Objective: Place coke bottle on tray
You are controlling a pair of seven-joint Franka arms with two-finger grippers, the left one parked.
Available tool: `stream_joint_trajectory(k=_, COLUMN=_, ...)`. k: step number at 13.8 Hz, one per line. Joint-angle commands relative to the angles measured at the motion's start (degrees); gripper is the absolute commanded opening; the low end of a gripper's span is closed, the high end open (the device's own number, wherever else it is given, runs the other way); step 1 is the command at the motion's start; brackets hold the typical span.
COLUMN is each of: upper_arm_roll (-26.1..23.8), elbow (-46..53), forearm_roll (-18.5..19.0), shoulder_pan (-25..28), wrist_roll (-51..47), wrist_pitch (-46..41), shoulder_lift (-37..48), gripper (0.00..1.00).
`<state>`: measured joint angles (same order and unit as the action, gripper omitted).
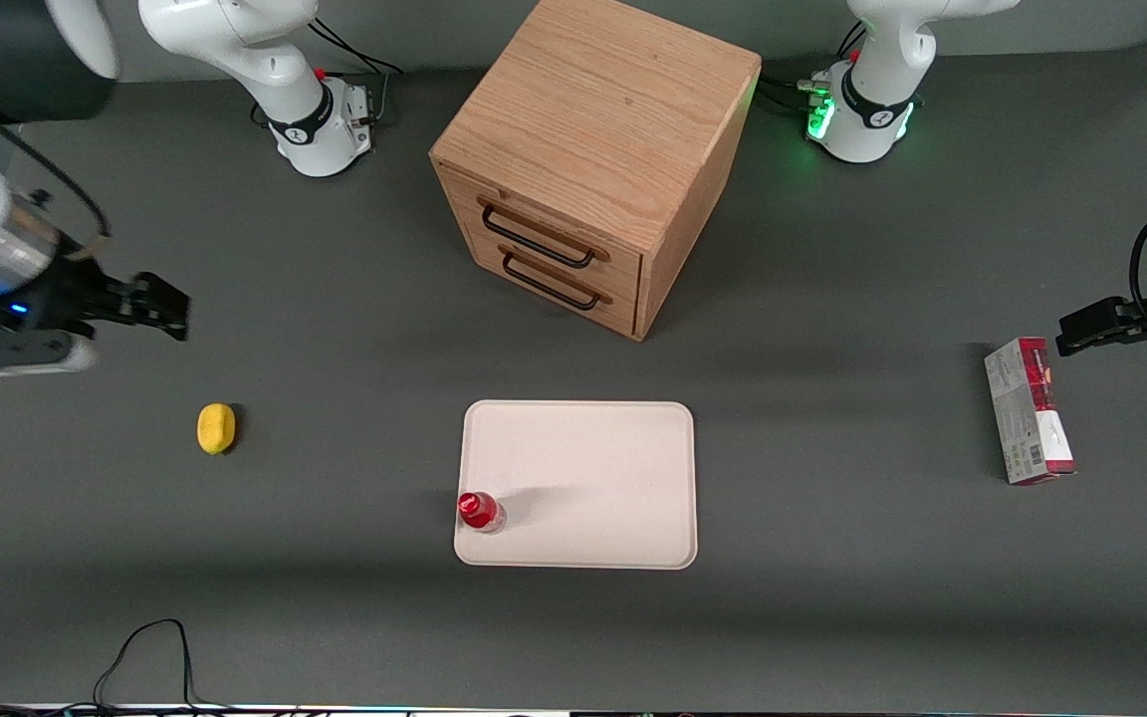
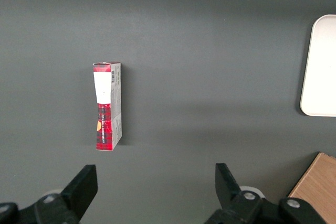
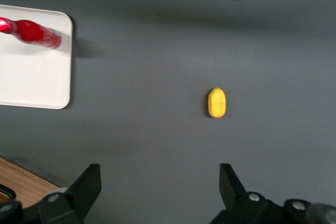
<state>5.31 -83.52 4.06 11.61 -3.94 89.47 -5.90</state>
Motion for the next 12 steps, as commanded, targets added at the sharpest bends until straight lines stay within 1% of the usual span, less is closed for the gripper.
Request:
stream_joint_trajectory(k=1, upper_arm_roll=-1.2, elbow=-6.1, forearm_roll=-2.1, shoulder_pan=-3.9, wrist_roll=3.6, wrist_pitch=3.6, shoulder_lift=3.6, gripper=1.0)
stream_joint_trajectory(k=4, upper_arm_roll=-0.7, elbow=-6.0, forearm_roll=-2.1, shoulder_pan=-5.3, wrist_roll=4.9, wrist_pitch=4.1, shoulder_lift=3.5, gripper=1.0)
stream_joint_trajectory(k=8, upper_arm_roll=-0.6, elbow=-5.5, forearm_roll=-1.4, shoulder_pan=-5.6, wrist_roll=4.9, wrist_pitch=3.7, shoulder_lift=2.8, gripper=1.0)
stream_joint_trajectory(k=12, upper_arm_roll=0.6, elbow=-5.8, forearm_roll=-1.9, shoulder_pan=-5.5, wrist_roll=4.2, wrist_pitch=3.3, shoulder_lift=3.1, gripper=1.0)
